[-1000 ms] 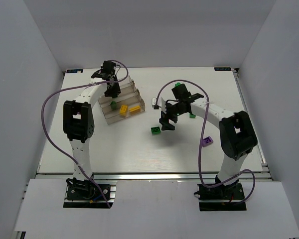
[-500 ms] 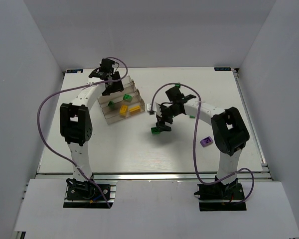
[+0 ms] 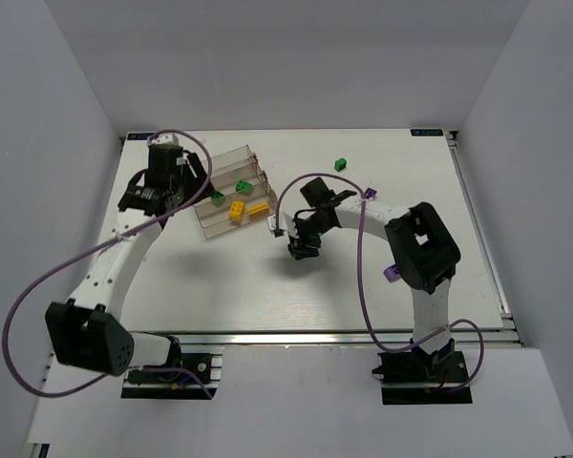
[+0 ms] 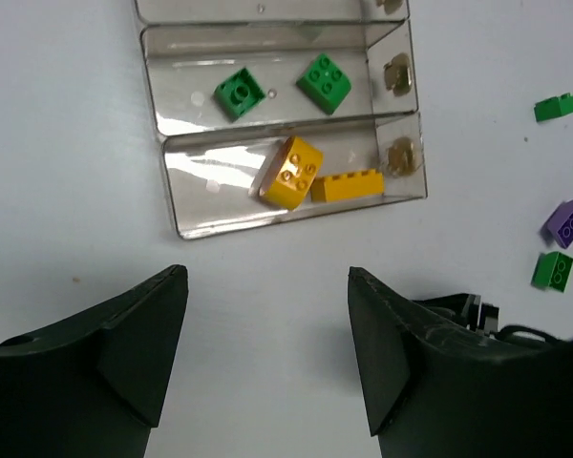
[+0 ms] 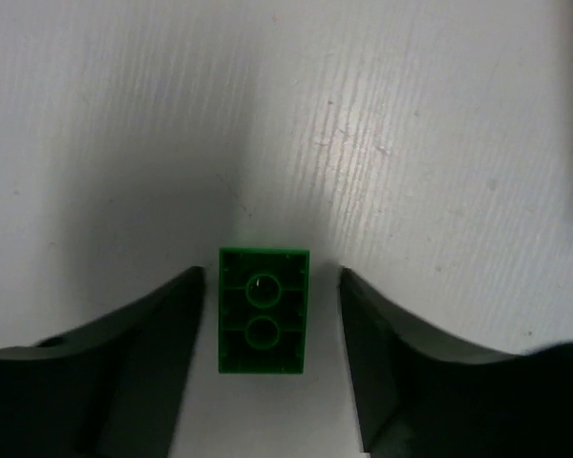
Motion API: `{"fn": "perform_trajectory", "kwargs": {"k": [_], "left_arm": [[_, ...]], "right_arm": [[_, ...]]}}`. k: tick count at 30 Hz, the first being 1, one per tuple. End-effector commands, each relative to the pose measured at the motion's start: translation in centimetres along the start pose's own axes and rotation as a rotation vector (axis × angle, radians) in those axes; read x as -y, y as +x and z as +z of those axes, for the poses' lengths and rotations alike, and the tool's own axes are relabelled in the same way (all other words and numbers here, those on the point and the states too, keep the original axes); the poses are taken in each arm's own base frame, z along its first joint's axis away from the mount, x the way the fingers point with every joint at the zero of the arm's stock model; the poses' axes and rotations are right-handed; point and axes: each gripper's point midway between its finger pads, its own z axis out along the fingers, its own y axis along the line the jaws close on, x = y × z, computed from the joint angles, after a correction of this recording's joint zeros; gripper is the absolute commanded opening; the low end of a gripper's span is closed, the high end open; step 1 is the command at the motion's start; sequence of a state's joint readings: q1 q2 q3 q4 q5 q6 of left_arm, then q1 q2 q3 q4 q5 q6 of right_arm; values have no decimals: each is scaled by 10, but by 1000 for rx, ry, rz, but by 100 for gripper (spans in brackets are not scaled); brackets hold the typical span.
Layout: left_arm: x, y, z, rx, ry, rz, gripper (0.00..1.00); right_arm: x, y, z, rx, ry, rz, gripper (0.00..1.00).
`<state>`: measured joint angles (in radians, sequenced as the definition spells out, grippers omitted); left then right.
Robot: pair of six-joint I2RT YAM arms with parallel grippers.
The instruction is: Sort the legos into containers by color
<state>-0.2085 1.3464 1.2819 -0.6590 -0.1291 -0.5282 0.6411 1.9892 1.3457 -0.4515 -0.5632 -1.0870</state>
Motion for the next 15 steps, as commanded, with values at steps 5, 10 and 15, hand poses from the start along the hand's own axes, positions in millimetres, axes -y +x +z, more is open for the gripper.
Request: {"fn": "perform_trajectory", "kwargs": {"k": [5, 10, 15], "left_arm": [[-18, 15, -38, 46, -2, -70, 78], [-17, 20, -59, 66, 49, -90, 78], [-20, 37, -73, 72, 99, -128, 80]], "right_arm": [[-2, 9, 2, -49, -37, -17, 33], [9, -40, -26, 53, -40, -34, 0], [58, -125, -58, 228, 90, -86, 0]]}}
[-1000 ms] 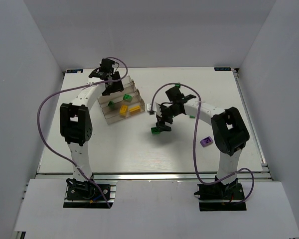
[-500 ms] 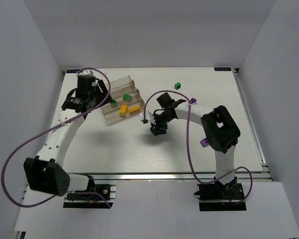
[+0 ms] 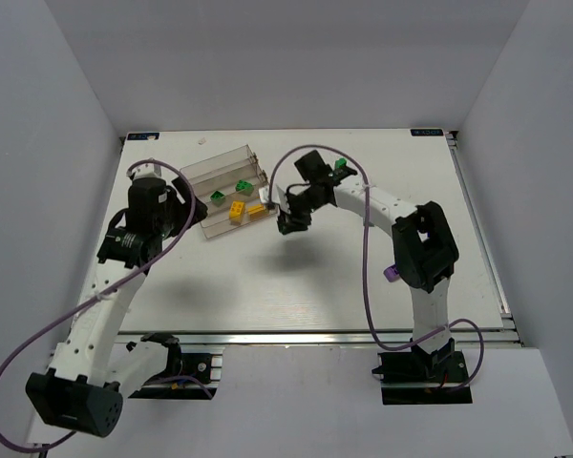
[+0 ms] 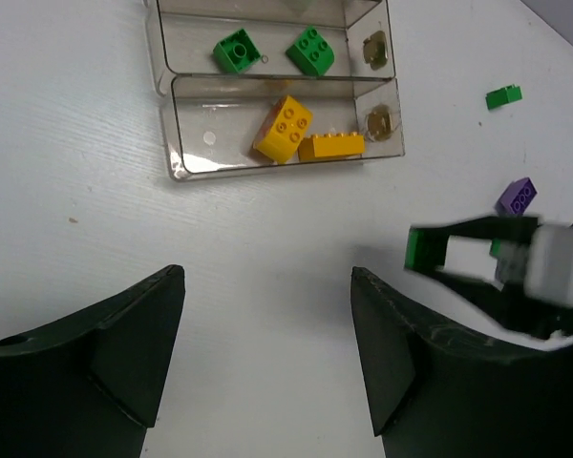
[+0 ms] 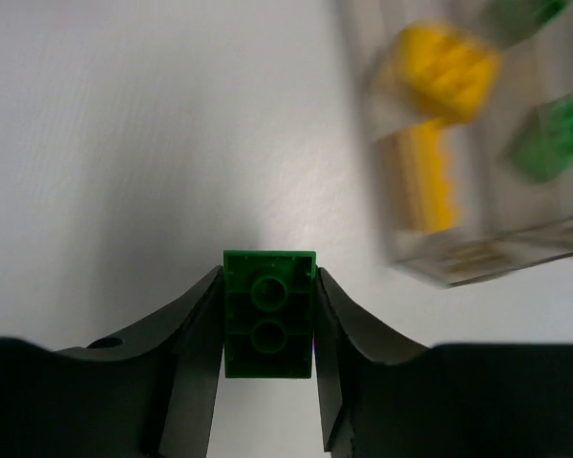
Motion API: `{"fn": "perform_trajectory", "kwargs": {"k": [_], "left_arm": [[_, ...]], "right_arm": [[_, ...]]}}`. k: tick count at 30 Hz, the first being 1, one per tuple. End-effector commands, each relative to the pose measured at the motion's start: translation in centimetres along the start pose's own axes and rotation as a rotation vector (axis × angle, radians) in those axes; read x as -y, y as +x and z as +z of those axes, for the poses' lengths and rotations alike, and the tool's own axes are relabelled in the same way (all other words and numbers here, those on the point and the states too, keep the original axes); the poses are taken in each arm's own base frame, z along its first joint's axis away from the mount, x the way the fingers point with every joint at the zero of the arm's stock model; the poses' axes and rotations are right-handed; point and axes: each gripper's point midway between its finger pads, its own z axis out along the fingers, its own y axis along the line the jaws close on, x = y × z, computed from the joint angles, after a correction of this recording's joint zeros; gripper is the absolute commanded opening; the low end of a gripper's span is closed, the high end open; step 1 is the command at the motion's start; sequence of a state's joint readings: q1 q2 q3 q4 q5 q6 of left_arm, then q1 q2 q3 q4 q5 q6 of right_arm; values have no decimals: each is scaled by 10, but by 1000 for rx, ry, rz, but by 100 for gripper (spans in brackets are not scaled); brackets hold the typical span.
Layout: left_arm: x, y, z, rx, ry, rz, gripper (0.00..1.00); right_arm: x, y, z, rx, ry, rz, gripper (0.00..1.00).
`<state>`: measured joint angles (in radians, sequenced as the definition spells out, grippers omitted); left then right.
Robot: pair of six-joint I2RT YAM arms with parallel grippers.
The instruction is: Sort the legos into containers by color
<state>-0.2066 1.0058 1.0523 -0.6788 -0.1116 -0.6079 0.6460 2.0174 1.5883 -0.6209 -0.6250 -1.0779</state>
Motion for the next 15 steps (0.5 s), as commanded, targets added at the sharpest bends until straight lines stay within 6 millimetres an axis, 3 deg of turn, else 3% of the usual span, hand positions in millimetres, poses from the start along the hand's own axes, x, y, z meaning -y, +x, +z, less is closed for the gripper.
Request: {"fn": "perform_trajectory", "kwargs": {"k": [1, 3, 7, 9, 11, 15], "left_arm": [[1, 6, -17, 17, 49, -46, 80], [-2, 13, -19, 8, 49, -77, 80], [-5, 19, -28, 14, 59, -118, 80], [-7, 21, -33, 12, 56, -132, 80], [-8, 22, -38, 16, 59, -141, 80], [-10, 25, -43, 9, 50, -156, 80]], "right_arm": [[52, -87, -31, 165, 149, -78, 0], [75, -98, -29, 188, 220, -28, 0], [140, -112, -20, 233, 462, 9, 0], [152, -113, -12, 256, 518, 46, 0], [177, -113, -10, 277, 632, 56, 0], [195, -113, -3, 340, 759, 67, 0]]}}
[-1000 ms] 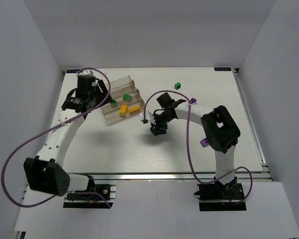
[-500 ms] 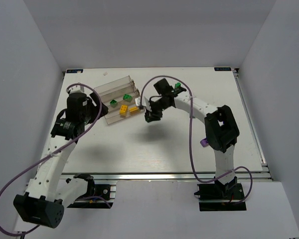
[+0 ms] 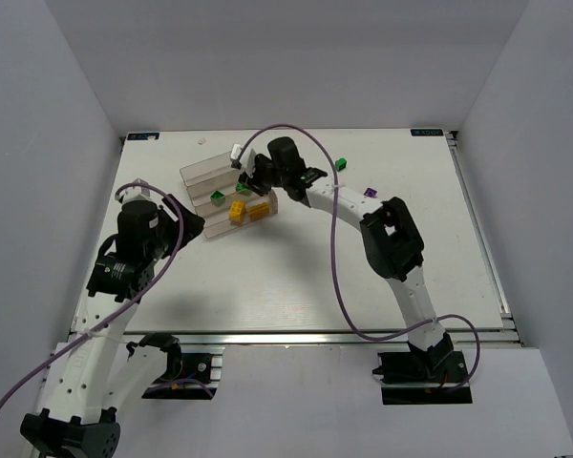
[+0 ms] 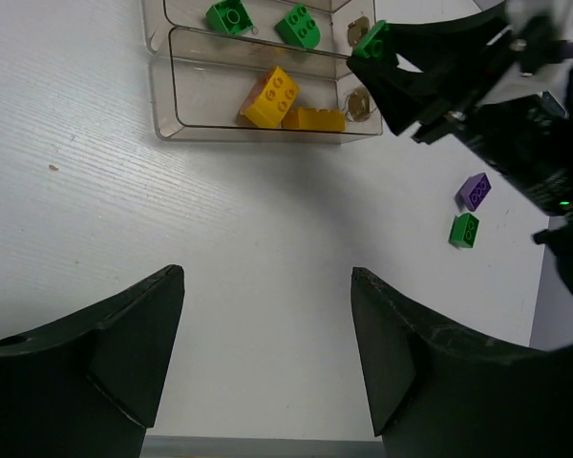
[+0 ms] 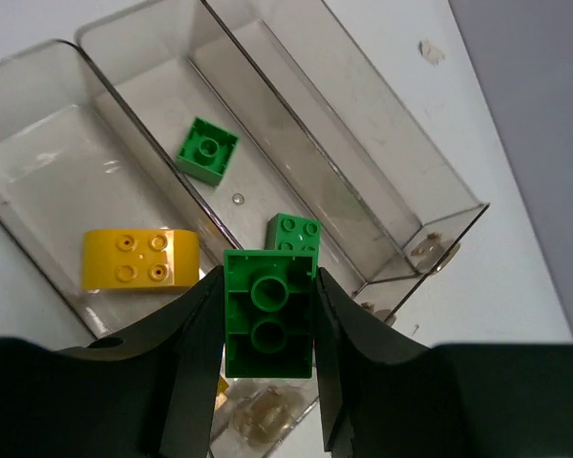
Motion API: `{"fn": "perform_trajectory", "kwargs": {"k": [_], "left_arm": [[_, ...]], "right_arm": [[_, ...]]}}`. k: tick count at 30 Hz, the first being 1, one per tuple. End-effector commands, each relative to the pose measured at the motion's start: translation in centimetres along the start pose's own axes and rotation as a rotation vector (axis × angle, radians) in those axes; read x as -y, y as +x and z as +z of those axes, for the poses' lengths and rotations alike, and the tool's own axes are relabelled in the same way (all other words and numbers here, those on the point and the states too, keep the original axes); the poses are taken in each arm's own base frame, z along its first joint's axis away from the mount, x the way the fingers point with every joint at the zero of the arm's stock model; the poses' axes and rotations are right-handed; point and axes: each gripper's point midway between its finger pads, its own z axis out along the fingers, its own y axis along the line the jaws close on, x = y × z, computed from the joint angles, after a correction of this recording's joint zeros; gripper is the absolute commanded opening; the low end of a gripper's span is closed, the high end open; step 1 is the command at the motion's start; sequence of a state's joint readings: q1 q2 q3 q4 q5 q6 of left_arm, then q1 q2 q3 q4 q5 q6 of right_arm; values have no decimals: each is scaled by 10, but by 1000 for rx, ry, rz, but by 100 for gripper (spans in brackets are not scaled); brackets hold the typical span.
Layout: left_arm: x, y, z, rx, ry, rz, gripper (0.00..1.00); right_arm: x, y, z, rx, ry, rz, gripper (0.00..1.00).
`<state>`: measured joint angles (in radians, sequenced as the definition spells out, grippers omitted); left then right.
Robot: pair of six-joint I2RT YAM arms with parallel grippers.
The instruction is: Sort the legos into containers by color
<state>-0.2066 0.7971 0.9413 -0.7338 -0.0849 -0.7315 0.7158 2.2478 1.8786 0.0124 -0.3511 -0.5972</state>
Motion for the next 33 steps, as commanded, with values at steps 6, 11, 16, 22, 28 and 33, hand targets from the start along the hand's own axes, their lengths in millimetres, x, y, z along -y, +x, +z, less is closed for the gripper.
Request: {"fn": "perform_trajectory", "kwargs": {"k": [6, 11, 16, 22, 28, 33], "left_arm": [[-3, 6, -8, -19, -1, -41, 80], [2, 7, -4, -31, 11, -41, 80], [11, 6, 1, -39, 38, -42, 80], [22, 2, 3, -40, 70, -45, 80], [42, 1, 8, -55, 162, -42, 79], [68, 11, 27, -127, 277, -6, 56]], "right_arm": [[53, -28, 21, 159, 292, 22, 0], [48, -13, 25, 152, 283, 13, 2], [44, -1, 28, 159, 295, 29, 35], [51, -1, 28, 186, 310, 29, 64], [87, -24, 9, 221, 358, 137, 72], [108, -59, -47, 247, 329, 335, 29]]}}
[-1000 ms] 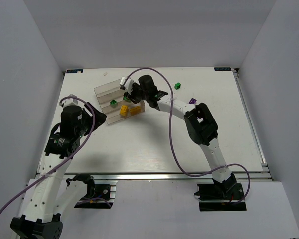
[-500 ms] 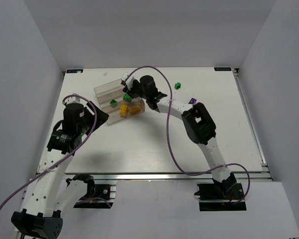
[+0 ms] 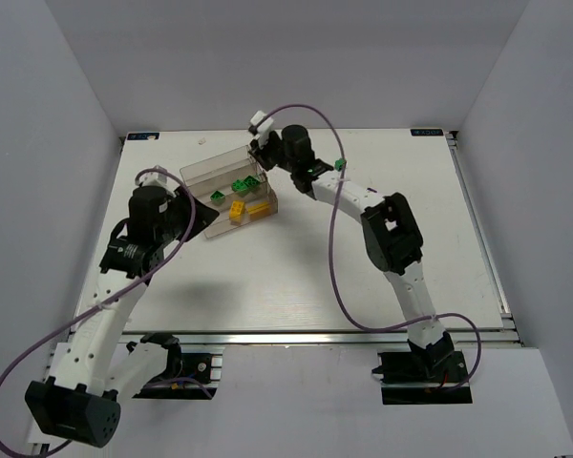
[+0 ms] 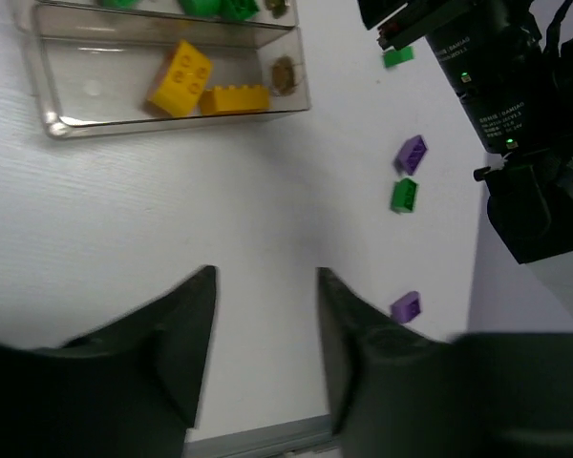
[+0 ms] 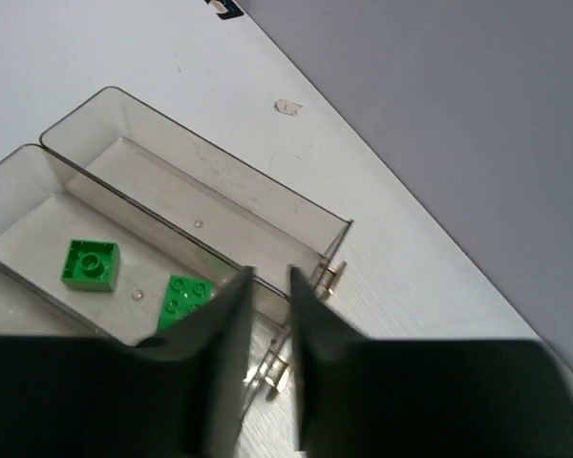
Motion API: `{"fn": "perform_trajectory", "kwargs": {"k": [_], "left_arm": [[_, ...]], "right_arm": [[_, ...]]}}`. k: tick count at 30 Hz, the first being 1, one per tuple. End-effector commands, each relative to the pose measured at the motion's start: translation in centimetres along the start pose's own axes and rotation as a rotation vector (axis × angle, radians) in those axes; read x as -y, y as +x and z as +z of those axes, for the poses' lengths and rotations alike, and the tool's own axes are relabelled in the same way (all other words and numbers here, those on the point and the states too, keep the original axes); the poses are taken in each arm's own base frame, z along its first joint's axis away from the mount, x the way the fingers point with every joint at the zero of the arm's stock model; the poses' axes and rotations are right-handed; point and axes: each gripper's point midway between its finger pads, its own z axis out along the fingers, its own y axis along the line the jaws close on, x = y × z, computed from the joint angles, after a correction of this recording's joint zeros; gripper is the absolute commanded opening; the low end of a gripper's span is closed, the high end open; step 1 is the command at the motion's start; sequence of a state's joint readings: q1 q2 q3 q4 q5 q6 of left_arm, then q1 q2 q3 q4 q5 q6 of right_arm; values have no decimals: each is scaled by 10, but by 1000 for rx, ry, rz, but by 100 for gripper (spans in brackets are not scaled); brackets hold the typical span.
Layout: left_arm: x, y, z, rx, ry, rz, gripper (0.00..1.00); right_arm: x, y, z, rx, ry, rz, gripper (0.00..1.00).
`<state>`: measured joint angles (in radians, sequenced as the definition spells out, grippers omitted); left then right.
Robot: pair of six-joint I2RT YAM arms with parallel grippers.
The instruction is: Sort the legos into containers by color
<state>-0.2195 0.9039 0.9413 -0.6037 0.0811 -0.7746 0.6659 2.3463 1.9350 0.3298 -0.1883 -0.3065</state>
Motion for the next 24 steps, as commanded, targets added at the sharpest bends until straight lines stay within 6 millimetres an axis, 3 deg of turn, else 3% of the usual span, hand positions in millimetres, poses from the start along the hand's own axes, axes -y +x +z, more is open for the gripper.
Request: {"fn": "perform_trajectory", "kwargs": {"k": [1, 2, 3, 4, 5, 7, 8, 10, 11, 12, 13, 14, 15, 17, 18, 19, 20, 24], "left_arm": [[39, -1, 13, -44, 180, 50, 48], [42, 1, 18, -59, 198, 56, 36], [46, 1, 23, -71, 216, 64, 31], [51, 4, 33, -100, 246, 73, 28], [56, 3, 38, -106, 266, 79, 23], [63, 7, 53, -138, 299, 90, 22], [69, 7, 55, -151, 326, 95, 22], [75, 18, 71, -200, 346, 112, 27], [79, 22, 75, -223, 360, 120, 32], [87, 21, 78, -228, 377, 135, 47], [88, 30, 88, -261, 375, 142, 53], [92, 33, 92, -276, 381, 150, 59], [99, 34, 94, -280, 396, 162, 67], [101, 43, 105, -307, 398, 171, 70], [107, 47, 106, -317, 412, 180, 70], [111, 52, 107, -326, 423, 189, 70], [111, 58, 112, -339, 415, 189, 71], [113, 68, 118, -351, 408, 201, 71]], "right_arm": [[51, -63, -50, 59, 45, 163, 19], [56, -85, -69, 81, 42, 166, 0], [52, -59, -84, 6, -8, 205, 0], [59, -50, -98, -29, -20, 228, 0], [69, -54, -118, -44, -19, 245, 0], [51, -21, -145, -180, -117, 330, 0], [71, -11, -168, -217, -106, 339, 8], [53, 16, -202, -346, -205, 419, 31], [68, 24, -225, -360, -217, 419, 53], [67, 32, -238, -397, -227, 440, 63], [61, 51, -262, -478, -231, 508, 70], [66, 57, -278, -507, -212, 513, 79], [69, 69, -291, -564, -174, 524, 82], [59, 92, -323, -682, -144, 586, 89], [64, 107, -339, -744, -86, 601, 89], [59, 109, -349, -770, -76, 603, 89], [47, 126, -363, -831, -68, 622, 89], [33, 142, -389, -861, -67, 552, 85]]}}
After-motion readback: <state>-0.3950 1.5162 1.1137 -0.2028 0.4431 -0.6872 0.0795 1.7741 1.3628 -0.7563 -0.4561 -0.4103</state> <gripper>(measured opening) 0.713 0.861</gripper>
